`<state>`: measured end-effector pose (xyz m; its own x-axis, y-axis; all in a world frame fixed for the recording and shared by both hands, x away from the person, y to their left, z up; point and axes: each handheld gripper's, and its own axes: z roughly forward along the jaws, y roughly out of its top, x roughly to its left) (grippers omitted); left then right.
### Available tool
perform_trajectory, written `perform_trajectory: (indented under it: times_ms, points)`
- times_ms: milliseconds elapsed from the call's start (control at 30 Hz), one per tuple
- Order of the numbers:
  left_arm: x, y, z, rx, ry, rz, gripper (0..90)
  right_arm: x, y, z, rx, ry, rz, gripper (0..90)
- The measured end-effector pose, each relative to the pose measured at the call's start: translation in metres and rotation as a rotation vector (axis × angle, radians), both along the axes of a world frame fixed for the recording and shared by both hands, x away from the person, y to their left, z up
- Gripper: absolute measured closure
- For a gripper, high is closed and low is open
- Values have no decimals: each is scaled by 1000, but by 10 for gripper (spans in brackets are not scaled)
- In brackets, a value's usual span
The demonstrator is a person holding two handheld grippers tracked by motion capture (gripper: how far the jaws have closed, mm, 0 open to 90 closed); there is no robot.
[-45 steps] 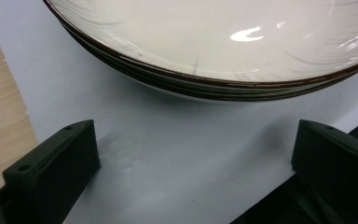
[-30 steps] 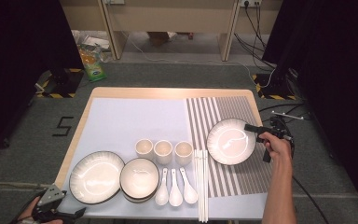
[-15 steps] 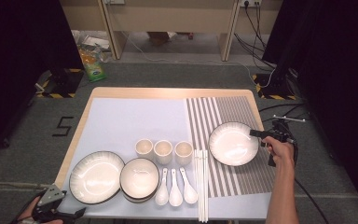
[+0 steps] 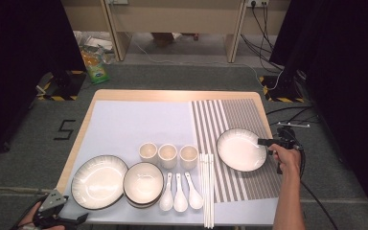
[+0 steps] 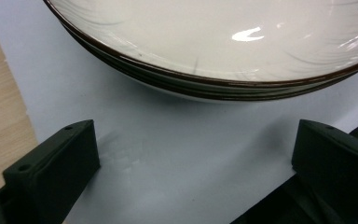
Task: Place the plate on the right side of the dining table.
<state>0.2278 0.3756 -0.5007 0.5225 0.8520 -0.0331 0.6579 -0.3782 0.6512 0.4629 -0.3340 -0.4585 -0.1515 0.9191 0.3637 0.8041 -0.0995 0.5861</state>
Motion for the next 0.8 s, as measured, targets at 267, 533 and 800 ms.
perform_trajectory:
  times_ms: [267, 533, 800]
  points:
    - [0, 0, 0, -4, 1, -2, 0, -6, 3, 19, -52, -65, -5, 671]
    - [0, 1, 0, -6, 5, -5, 0, -14, 29, 41, -68, -159, 94, 576]
    - [0, 1, 0, -7, 6, -5, 0, -20, 55, 51, -72, -171, 159, 466]
